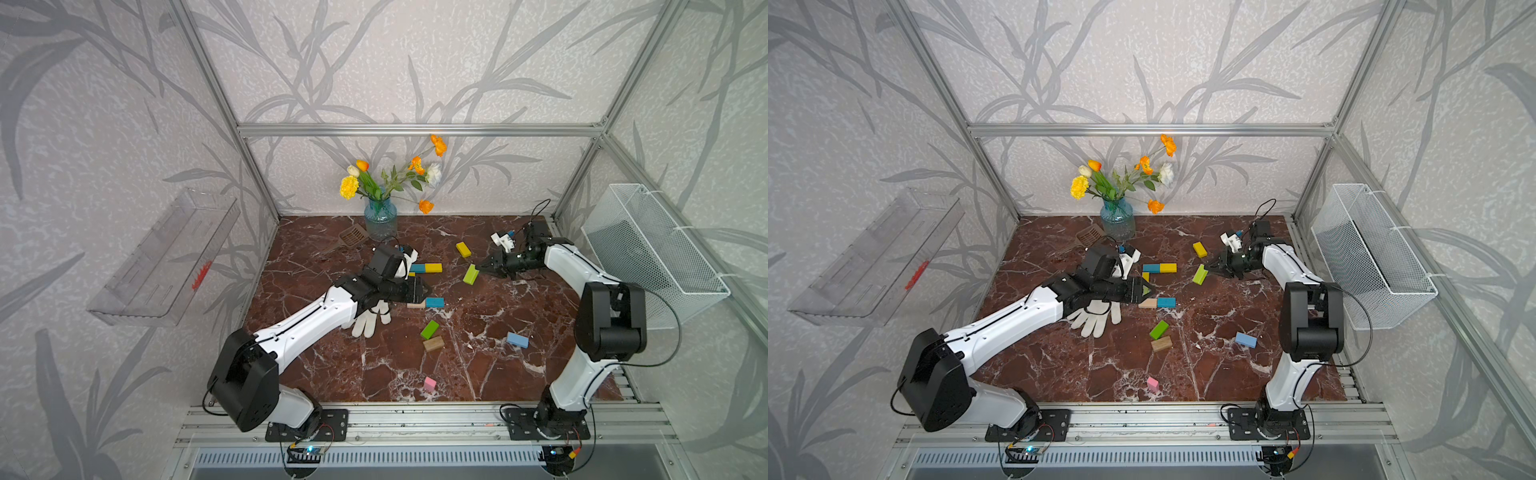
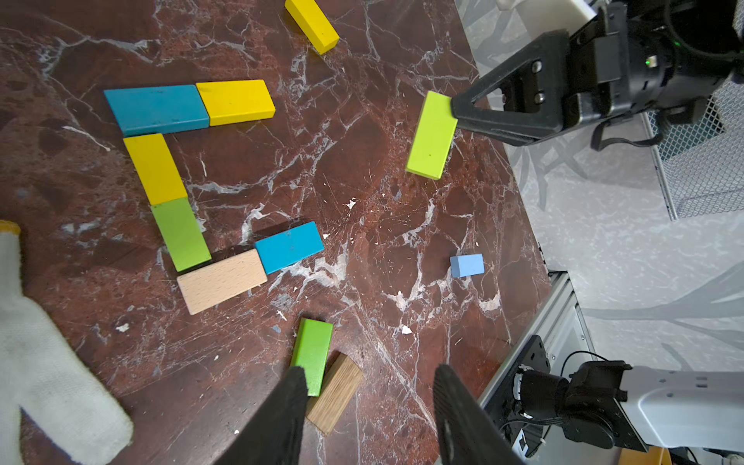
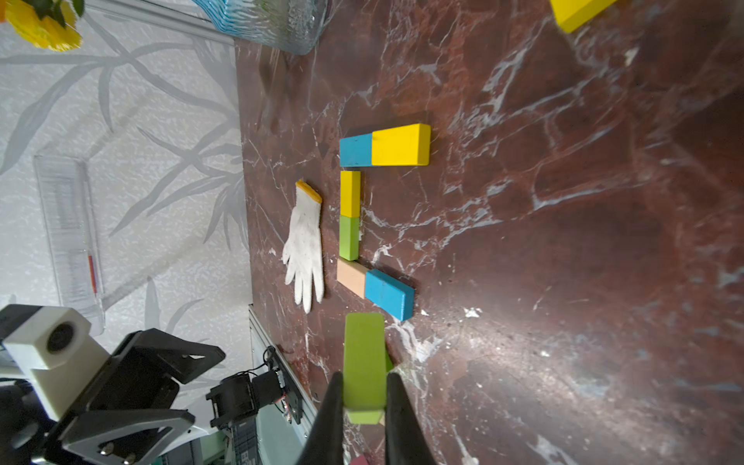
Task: Assemble the letter c with building blocks
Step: Place the building block at the center of the board.
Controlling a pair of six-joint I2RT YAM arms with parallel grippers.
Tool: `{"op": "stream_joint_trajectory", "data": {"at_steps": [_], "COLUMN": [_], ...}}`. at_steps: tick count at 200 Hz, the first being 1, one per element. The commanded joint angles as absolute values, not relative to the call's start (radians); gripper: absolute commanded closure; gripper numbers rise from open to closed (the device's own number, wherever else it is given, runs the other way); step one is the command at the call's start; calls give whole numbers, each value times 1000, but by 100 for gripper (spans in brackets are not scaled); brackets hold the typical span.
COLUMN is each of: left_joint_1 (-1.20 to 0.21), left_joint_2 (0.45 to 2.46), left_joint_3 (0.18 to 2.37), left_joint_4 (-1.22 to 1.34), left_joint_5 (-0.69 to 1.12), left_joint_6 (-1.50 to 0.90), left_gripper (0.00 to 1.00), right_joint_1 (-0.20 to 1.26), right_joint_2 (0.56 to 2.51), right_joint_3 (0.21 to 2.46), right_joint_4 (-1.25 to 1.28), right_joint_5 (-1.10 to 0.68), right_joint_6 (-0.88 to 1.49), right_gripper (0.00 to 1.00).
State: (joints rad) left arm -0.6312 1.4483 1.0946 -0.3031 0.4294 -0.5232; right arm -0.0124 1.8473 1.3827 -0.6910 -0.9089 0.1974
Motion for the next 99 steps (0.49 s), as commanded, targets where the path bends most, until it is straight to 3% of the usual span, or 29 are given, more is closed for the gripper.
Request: {"op": "stream_joint_trajectory", "data": {"at_steps": [1,54,99], "left_joint_1": [-595,-563,-559], "left_joint_2": [1484,1620,1668], "left_joint_3": [1087,1189,1204], "left_joint_4": [-282,-311,-318], "left_joint_5": [533,683,701], "left_joint_6": [-494,-450,-450], "left_gripper": [48,49,49], "right_joint_1": [-12,-14,-29], "right_joint_2": [1902,2124,2305], "right_joint_3": [1483,1753,1958], "right_joint_4": [-823,-1054,-1286], "right_joint_5": [-917,-932,-923], "right_joint_6": [4,-232,-403], "right_gripper": [94,94,95]}}
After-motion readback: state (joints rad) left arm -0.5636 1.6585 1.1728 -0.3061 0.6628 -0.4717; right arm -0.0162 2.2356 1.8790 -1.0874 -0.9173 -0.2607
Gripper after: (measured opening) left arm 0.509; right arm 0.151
